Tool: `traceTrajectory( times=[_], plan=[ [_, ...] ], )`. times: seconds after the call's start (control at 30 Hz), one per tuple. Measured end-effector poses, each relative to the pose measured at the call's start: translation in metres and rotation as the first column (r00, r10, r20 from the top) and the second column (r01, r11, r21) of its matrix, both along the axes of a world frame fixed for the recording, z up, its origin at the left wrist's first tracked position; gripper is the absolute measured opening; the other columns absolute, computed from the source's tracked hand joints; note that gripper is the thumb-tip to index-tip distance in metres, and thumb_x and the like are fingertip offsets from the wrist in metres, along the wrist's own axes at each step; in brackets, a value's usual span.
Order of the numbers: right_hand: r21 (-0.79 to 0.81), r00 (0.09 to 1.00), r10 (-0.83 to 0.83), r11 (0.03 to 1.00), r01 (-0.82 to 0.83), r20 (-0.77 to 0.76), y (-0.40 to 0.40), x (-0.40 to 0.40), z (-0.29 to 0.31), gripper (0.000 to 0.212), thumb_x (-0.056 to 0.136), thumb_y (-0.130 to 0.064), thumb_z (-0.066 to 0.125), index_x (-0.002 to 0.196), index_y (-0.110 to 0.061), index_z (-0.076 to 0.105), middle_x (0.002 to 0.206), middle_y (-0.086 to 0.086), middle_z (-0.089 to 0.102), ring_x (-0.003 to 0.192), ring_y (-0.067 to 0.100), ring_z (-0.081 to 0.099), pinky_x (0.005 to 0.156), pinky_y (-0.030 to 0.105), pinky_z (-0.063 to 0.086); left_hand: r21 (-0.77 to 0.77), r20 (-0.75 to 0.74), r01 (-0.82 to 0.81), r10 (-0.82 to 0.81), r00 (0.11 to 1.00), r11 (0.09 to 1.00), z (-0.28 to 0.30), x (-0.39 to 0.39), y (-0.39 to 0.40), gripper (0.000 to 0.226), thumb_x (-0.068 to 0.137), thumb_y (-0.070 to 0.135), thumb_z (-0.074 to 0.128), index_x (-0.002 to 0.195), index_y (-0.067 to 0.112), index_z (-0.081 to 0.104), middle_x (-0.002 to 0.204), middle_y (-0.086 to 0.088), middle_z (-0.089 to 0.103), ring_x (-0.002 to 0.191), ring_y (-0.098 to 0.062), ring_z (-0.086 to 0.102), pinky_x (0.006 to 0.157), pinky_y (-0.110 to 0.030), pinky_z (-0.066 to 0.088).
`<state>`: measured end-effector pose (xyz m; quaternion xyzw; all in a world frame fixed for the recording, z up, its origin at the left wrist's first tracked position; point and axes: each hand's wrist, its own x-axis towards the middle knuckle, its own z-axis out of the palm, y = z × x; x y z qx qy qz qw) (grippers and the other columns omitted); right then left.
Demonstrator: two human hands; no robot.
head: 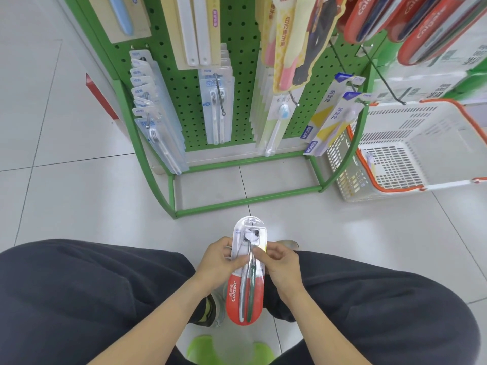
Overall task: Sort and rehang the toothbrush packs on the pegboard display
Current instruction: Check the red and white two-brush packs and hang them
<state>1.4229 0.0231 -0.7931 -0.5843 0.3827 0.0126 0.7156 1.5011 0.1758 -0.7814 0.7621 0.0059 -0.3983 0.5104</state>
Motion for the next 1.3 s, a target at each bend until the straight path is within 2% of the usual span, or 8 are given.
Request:
traceTrajectory(
  times=[0.13,0.2,0.43,0.6,1.0,1.1,1.2,1.3],
  plan=[
    [0.028,0.985,0.154,0.988,-0.152,-0.079,-0.003,0.003,-0.003,0.027,0.089,-0.022,0.079,0.105,-0.002,0.072,0.093,0.012,0.079,0.088,0.033,0.076,0.082,0.045,0.062,-0.014,-0.037,-0.144,0.143,0.989,0.990,0.000,-0.004,-0.001,0.020,0.087,0.019,0.079,0.099,0.007,0.069,0.090,-0.004,0.078,0.081,-0.021,0.076,0.073,-0.030,0.062],
    [0.051,0.976,0.198,0.980,-0.194,-0.090,-0.004,0.004,-0.002,0.027,0.091,-0.023,0.077,0.105,0.000,0.072,0.093,0.013,0.079,0.088,0.033,0.076,0.080,0.040,0.063,-0.016,-0.039,-0.181,0.181,0.983,0.983,0.001,-0.004,-0.002,0.018,0.090,0.020,0.076,0.097,0.005,0.069,0.089,-0.007,0.078,0.083,-0.026,0.075,0.078,-0.037,0.061],
    [0.036,0.995,0.049,0.998,-0.046,-0.083,-0.007,0.006,-0.004,0.022,0.093,-0.019,0.073,0.104,0.000,0.071,0.094,0.013,0.079,0.089,0.033,0.076,0.087,0.047,0.061,-0.011,-0.103,0.030,-0.031,0.994,0.999,-0.002,-0.004,-0.003,0.019,0.091,0.021,0.075,0.106,0.014,0.064,0.100,-0.003,0.077,0.089,-0.018,0.075,0.079,-0.029,0.060],
    [0.036,0.991,0.131,0.991,-0.131,-0.010,-0.004,0.004,0.004,0.024,0.095,-0.019,0.071,0.115,-0.007,0.069,0.100,0.010,0.079,0.093,0.031,0.076,0.089,0.046,0.060,-0.057,-0.102,-0.115,0.109,0.989,0.992,-0.003,-0.010,-0.005,0.019,0.086,0.009,0.078,0.101,0.006,0.066,0.096,-0.010,0.077,0.090,-0.027,0.075,0.081,-0.035,0.061],
    [0.071,0.956,0.272,0.957,-0.281,0.112,0.000,0.002,0.010,0.046,0.085,-0.009,0.080,0.128,-0.011,0.064,0.109,0.014,0.077,0.101,0.033,0.074,0.091,0.042,0.060,-0.049,-0.075,-0.303,0.299,0.951,0.952,-0.003,-0.004,-0.004,0.026,0.093,0.028,0.071,0.099,0.003,0.067,0.090,-0.011,0.077,0.086,-0.032,0.074,0.081,-0.044,0.061],
    [0.023,0.974,0.213,0.976,-0.215,0.076,0.001,0.000,0.005,0.042,0.084,-0.008,0.082,0.123,-0.010,0.067,0.104,0.013,0.078,0.097,0.033,0.075,0.090,0.045,0.060,-0.056,-0.073,-0.184,0.180,0.981,0.981,-0.002,-0.004,-0.004,0.016,0.096,0.024,0.068,0.105,0.011,0.065,0.096,-0.007,0.076,0.089,-0.024,0.074,0.078,-0.030,0.061],
    [-0.023,0.991,0.129,0.992,-0.128,0.038,-0.001,-0.001,-0.001,0.036,0.086,-0.010,0.080,0.120,-0.010,0.069,0.104,0.008,0.078,0.097,0.029,0.075,0.087,0.043,0.062,0.026,-0.097,0.036,-0.034,0.995,0.999,-0.005,-0.004,-0.002,0.023,0.098,0.030,0.065,0.116,0.015,0.060,0.105,-0.004,0.073,0.093,-0.018,0.073,0.081,-0.030,0.061],
    [-0.028,1.000,0.025,0.999,-0.024,0.019,-0.004,0.000,-0.003,0.029,0.089,-0.012,0.078,0.117,-0.010,0.071,0.102,0.007,0.079,0.095,0.026,0.076,0.084,0.039,0.062,0.027,-0.149,0.153,-0.147,0.978,0.988,-0.002,-0.010,-0.004,0.029,0.100,0.035,0.060,0.122,0.015,0.057,0.108,-0.003,0.072,0.089,-0.015,0.074,0.070,-0.026,0.061]
  ],
)
